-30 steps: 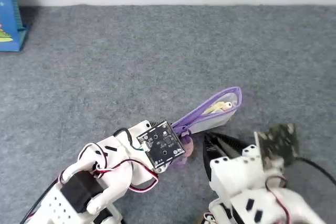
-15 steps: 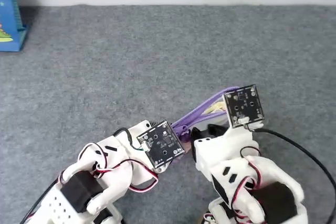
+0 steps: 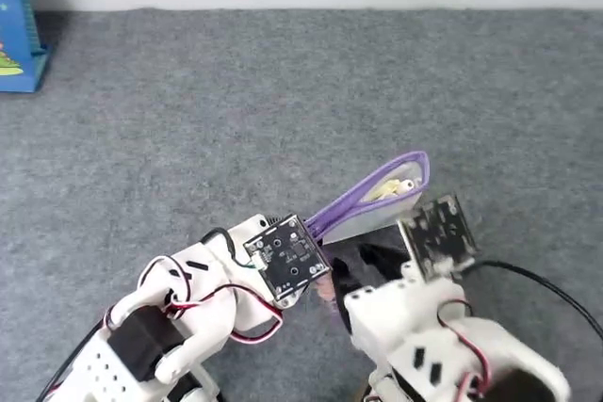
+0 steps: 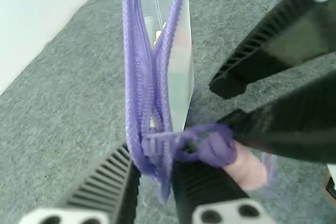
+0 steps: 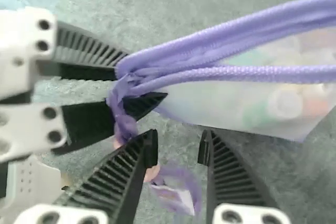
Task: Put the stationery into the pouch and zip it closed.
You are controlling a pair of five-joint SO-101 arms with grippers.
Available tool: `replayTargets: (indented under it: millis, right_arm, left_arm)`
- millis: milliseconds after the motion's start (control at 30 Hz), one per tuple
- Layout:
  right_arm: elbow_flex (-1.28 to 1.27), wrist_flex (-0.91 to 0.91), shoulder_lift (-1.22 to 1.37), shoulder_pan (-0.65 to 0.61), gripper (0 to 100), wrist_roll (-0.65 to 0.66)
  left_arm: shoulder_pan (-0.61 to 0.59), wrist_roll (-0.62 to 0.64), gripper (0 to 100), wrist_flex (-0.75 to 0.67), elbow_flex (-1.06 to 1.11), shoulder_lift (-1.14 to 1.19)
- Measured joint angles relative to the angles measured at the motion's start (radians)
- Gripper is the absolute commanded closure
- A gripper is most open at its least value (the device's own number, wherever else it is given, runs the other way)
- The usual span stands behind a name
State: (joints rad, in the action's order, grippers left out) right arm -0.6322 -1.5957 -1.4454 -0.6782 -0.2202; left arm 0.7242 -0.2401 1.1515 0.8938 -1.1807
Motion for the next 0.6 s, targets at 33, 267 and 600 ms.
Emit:
replayTargets:
  millis: [33, 267, 600]
  right_arm:
    - [0.0, -0.006, -0.014, -0.006, 85.7, 0.006]
    - [0.0, -0.043, -0.028, -0.015, 85.7, 0.023]
    - [0.081, -0.133, -0.032, -0.018, 85.6, 0.049]
  left_arm:
    - [0.0, 0.0, 99, 0.0, 0.0, 0.0]
    - [0.0, 0.0, 99, 0.0, 0.0, 0.0]
    - [0.0, 0.0, 99, 0.0, 0.0, 0.0]
